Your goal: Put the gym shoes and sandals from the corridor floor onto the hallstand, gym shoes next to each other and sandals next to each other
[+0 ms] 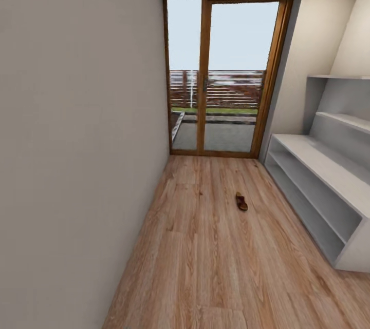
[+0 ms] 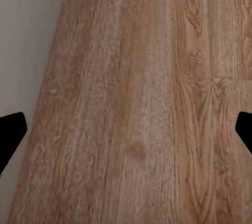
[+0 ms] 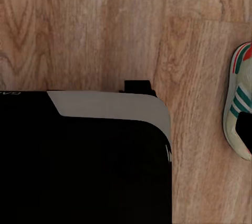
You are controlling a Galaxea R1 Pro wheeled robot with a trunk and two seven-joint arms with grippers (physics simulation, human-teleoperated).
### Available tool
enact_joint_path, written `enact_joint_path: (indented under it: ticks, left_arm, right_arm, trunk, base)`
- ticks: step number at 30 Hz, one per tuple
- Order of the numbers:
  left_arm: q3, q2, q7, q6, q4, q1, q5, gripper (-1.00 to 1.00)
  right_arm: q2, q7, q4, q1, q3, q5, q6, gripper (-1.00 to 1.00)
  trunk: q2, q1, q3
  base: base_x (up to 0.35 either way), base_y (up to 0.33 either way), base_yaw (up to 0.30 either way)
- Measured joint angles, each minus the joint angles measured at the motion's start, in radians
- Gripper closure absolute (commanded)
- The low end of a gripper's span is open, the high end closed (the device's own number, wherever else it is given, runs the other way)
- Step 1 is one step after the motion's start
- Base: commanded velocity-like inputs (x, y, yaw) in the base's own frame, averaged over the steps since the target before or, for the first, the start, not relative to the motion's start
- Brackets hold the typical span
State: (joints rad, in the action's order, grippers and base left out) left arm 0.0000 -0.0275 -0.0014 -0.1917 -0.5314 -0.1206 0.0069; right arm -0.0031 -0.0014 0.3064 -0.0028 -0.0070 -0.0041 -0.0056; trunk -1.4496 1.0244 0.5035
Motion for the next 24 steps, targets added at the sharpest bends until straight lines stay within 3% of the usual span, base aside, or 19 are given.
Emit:
enact_joint_path:
  ticks: [18, 24]
  left_arm:
    - [0.0, 0.0, 0.0, 0.0, 0.001, 0.0, 0.0, -1.0]
    - [0.0, 0.0, 0.0, 0.0, 0.002, 0.0, 0.0, -1.0]
  right_arm:
    - [0.0, 0.0, 0.0, 0.0, 0.0, 0.0, 0.0, -1.0]
    - [0.0, 0.0, 0.0, 0.0, 0.0, 0.0, 0.0, -1.0]
  trunk:
    - [0.0, 0.0, 0.0]
    - [0.0, 0.0, 0.0]
  base:
    - [0.348, 0.0, -0.002]
    - [0.348, 0.0, -0.124]
